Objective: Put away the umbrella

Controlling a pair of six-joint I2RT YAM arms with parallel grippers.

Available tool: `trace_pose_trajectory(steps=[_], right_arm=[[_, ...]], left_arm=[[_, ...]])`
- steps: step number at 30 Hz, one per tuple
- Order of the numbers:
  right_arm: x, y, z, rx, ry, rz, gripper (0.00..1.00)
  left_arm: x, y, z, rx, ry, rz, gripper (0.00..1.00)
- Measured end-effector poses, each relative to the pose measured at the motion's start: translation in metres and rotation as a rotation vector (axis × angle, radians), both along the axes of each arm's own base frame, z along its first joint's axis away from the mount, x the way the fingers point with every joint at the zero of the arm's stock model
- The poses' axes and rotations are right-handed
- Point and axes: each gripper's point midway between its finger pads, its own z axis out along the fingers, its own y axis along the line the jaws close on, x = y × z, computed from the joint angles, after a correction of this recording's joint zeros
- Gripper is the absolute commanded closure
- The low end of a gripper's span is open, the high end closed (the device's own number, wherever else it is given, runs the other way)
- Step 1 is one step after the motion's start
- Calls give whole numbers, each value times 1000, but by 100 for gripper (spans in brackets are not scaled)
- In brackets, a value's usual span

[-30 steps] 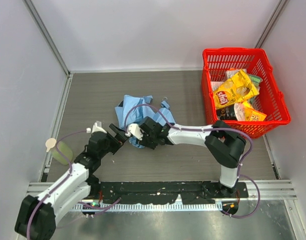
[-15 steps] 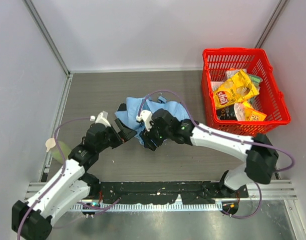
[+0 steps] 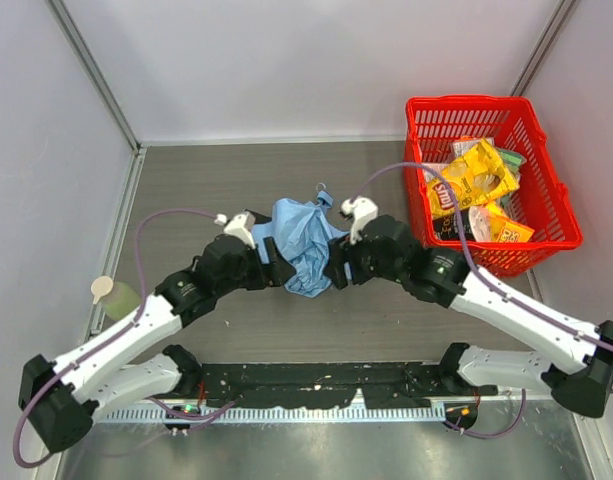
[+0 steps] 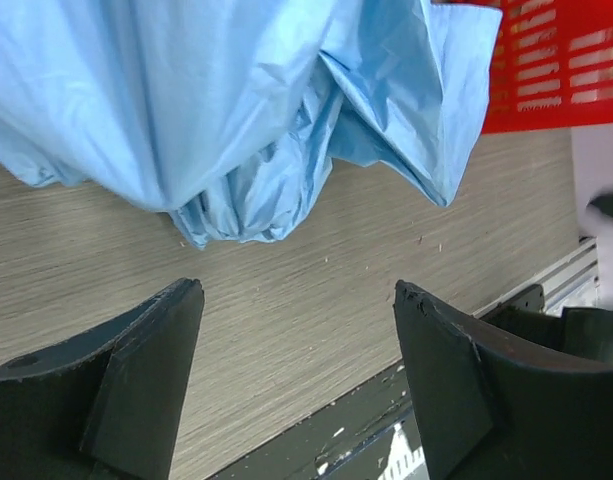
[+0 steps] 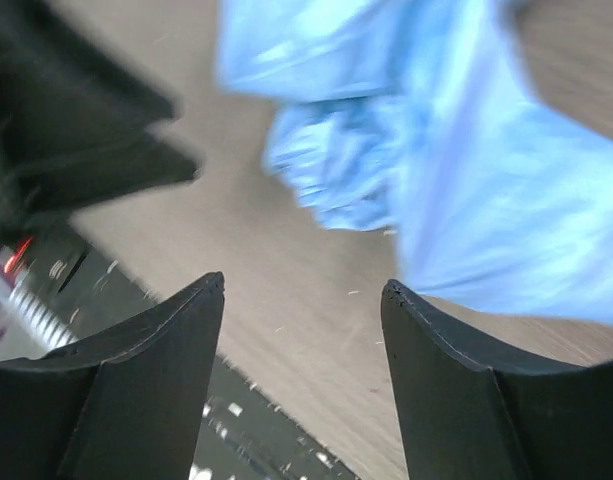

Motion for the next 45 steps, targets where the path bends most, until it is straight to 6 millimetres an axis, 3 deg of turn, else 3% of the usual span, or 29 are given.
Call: trace_pose_trajectory(steps=[3,5,6,9,12,15,19,21,23,24,26,31,34,38,40,42,45], right_arm=[[35,-41,-1,-22,-20,-234,39],[59,-65,-12,-9,17,-363,45],[69,-76,-23,-8,49,-419,46],[89,-89,-60,-18,159,-514,53],[93,-76,-88,-35,240,-500,70],[90,-64,-110,-9,297,-486,71],[81,-40,-150,54,370,-477,68],[74,-18,-175,52,407,-460,66],[66,15,-196,56,435,-419,64],[67,36,-194,96,434,-397,64],[65,69,-188,156,428,-372,63],[42,127,-157,337,450,-316,55],[25,140,-140,383,478,-228,50],[22,109,-113,273,346,-164,42],[37,83,-80,228,233,-162,43],[73,57,-38,246,139,-193,43],[153,17,8,262,-1,-335,49]], left_arm=[[2,-13,-2,43,-3,-12,30],[9,-16,2,65,-19,1,17],[15,-16,6,81,-35,15,3],[39,-18,25,115,-75,52,0],[74,-15,40,109,-84,92,0],[99,-7,28,136,-60,116,6],[104,-23,-22,179,49,20,24],[96,-26,-52,209,104,-26,20],[84,-19,-71,241,135,-32,4],[78,-10,-76,262,129,-23,0],[69,6,-66,279,84,-2,0],[75,35,20,196,-133,62,0],[80,56,47,143,-190,109,5],[73,65,61,101,-207,113,3],[65,63,70,75,-223,91,2],[57,61,80,46,-245,77,1],[45,59,90,5,-256,57,0]])
